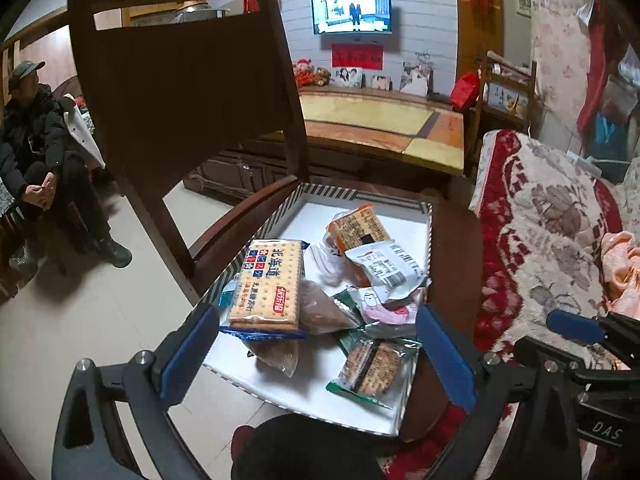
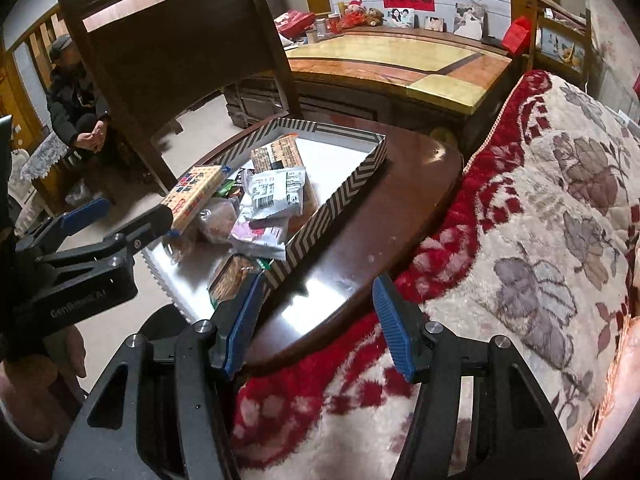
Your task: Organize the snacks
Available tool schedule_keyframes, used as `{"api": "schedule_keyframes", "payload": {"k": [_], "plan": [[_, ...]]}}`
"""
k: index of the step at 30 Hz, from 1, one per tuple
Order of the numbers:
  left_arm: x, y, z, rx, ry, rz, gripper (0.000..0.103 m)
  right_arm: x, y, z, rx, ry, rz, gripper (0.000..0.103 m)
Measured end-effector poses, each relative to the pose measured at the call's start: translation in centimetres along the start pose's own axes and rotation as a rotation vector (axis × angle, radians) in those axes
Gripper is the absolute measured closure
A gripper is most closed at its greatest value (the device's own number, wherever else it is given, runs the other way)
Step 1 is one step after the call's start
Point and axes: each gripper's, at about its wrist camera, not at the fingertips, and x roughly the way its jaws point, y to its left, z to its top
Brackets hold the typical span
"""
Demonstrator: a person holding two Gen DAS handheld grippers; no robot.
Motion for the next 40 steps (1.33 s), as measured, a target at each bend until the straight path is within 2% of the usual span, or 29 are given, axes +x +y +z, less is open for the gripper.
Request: {"api": "schedule_keyframes", "payload": {"k": [6,16,30,40], "plan": [[-1.5,-0.2,-0.3,0.015,-0.006,0.014,0.003,-1.2,0.9,-0.5,-0.018,-0.014,0.006,0.046],[-2.7,0.6,-0.6,-0.014,-0.010,-0.006,0.001,-2.3,2.7,-0.8,-0.069,-0.023,0.016,0.046],[-3.0,1.0,-0.7,-0.019,-0.007,-0.012,0.000,-2.2,3.1,-0.9,-0.084,-0.007,0.024,0.046],[-3.6,0.3,-0.7,0.020,-0.044,-0.014,0.000,-2.3,2.8,-1.1,-0.080,-0.003,0.022,0.046]]}}
